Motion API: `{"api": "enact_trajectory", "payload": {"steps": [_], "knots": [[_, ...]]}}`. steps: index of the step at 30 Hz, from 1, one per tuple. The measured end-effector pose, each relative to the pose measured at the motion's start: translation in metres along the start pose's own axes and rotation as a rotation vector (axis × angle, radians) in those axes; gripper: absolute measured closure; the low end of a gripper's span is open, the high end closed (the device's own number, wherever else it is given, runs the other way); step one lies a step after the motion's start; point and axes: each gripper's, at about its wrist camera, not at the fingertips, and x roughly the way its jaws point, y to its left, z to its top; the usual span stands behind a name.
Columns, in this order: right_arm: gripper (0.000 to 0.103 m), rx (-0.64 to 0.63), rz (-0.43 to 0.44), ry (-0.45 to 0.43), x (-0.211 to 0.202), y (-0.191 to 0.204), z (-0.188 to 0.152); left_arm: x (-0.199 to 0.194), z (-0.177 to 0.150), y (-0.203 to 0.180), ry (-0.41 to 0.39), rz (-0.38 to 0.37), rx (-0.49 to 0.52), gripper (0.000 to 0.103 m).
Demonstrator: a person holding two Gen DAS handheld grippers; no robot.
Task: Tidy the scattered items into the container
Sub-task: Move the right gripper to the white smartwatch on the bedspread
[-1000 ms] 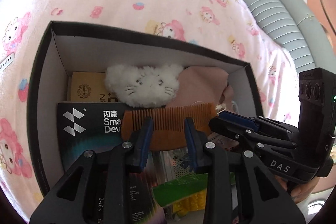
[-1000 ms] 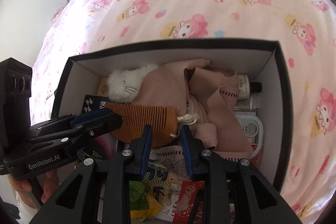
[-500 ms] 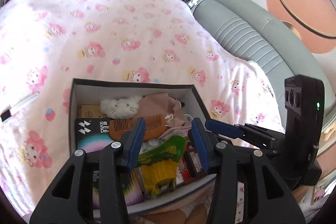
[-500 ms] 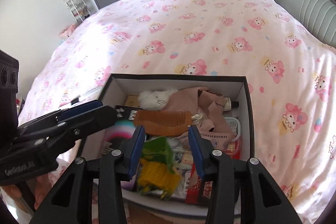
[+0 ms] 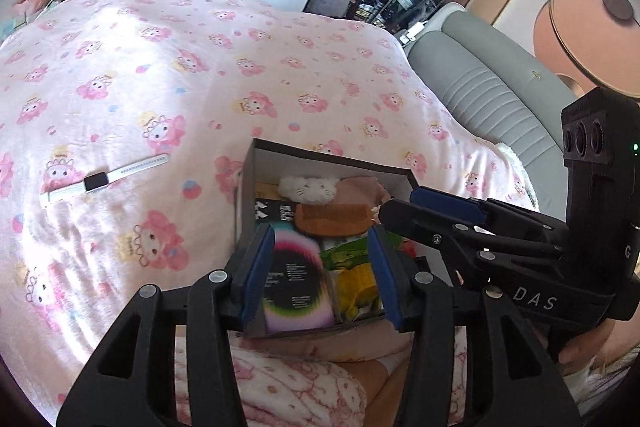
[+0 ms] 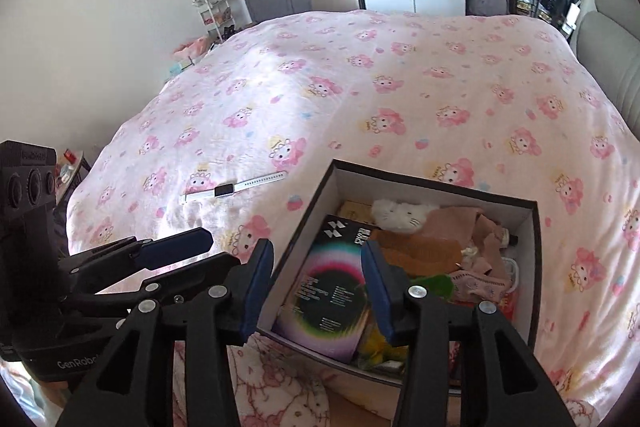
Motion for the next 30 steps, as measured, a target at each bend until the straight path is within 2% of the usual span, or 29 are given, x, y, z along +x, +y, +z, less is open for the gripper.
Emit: {"api": "enact_trajectory", "payload": {"steps": [4, 9, 13, 16, 19, 23, 26, 30], "knots": [[0.062, -0.083, 0.055, 0.03, 0.028, 0.046, 0.013, -0.025, -0.007, 0.048, -0.031, 0.059, -0.083, 0.054], [0.062, -0.151, 0.139, 0.107, 0.082, 0.1, 0.026, -0.043, -0.011, 0.112, -0.059, 0.164, -0.187, 0.054], [0.062, -0.153, 0.214, 0.184, 0.132, 0.125, 0.038, -0.038, -0.007, 0.171, -0.082, 0.173, -0.308, 0.053], [0.062, -0.038, 0.264, 0.289, 0.186, 0.122, 0.053, -0.013, -0.003, 0.227, -0.069, 0.127, -0.415, 0.048], [0.061, 0.12, 0.292, 0.431, 0.249, 0.109, 0.053, 0.019, 0.001, 0.276, -0.022, 0.167, -0.501, 0.048], [0.061, 0.24, 0.241, 0.456, 0.301, 0.091, 0.046, 0.055, -0.001, 0.325, -0.003, 0.116, -0.621, 0.048], [0.061, 0.361, 0.238, 0.461, 0.329, 0.073, 0.047, 0.074, -0.002, 0.347, 0.005, 0.137, -0.686, 0.048], [0.061, 0.493, 0.257, 0.492, 0.358, 0.055, 0.049, 0.082, -0.002, 0.368, -0.067, 0.087, -0.783, 0.048]]}}
